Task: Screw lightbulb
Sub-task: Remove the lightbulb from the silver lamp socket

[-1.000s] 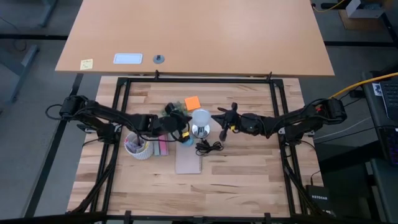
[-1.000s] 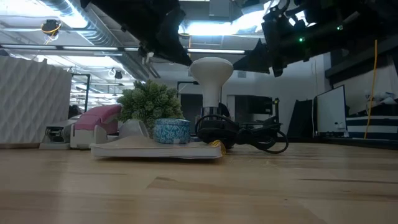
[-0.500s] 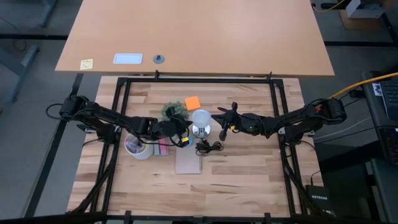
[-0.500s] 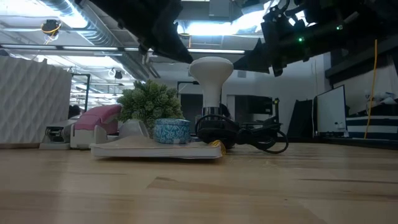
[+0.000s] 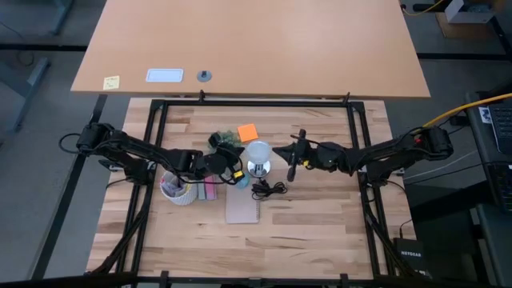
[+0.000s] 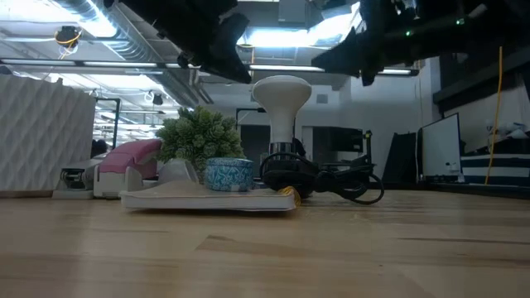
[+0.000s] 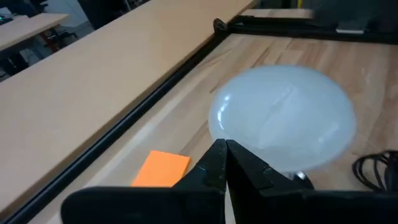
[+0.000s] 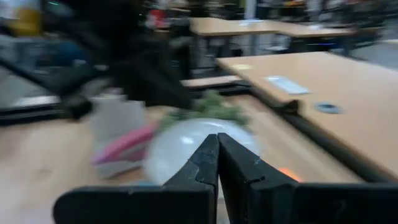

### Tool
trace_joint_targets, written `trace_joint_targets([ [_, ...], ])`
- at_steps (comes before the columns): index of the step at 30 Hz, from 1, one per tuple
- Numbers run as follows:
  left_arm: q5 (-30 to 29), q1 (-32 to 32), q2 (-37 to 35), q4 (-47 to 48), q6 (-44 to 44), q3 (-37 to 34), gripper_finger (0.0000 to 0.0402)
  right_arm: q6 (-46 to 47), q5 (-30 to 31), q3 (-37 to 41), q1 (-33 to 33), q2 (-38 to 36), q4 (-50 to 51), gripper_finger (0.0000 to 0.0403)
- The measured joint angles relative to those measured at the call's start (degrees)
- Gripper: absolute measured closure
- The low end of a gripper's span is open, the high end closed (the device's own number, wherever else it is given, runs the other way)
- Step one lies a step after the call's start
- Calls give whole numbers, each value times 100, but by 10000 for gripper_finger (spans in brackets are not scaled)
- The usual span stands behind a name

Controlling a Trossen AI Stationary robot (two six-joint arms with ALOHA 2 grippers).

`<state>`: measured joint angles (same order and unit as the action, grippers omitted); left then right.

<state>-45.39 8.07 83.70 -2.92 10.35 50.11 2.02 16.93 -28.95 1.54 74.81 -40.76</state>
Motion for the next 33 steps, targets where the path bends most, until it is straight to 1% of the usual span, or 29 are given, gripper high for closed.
trace_joint_targets([
  [2, 0, -70, 0, -110, 0, 0, 401, 118, -423, -2, 0, -13, -2, 391],
  [5, 10, -210, 0, -289, -26, 0, 401, 270, -887, -2, 0, 54, 9, 391],
  [7, 79, -314, 0, -373, -126, 0, 401, 278, -1058, -2, 2, 152, 16, 391],
  [9, 290, -429, 0, -392, -170, 0, 401, 288, -1096, -2, 1, 262, 16, 391],
  [13, 747, -623, 17, -380, -148, 0, 401, 289, -1099, -2, 0, 471, 28, 391],
  [17, 843, -712, 86, -380, -138, 1, 401, 288, -1094, -2, 0, 504, 12, 391],
  [21, 1034, -712, 181, -403, -138, 4, 401, 284, -786, -2, -6, 504, 22, 391],
  [30, 962, -606, 216, -353, -136, 4, 401, 214, -272, -4, 0, 532, 47, 391],
  [33, 914, -545, 216, -336, -136, 3, 401, 212, -186, -4, 0, 595, 3, 391],
])
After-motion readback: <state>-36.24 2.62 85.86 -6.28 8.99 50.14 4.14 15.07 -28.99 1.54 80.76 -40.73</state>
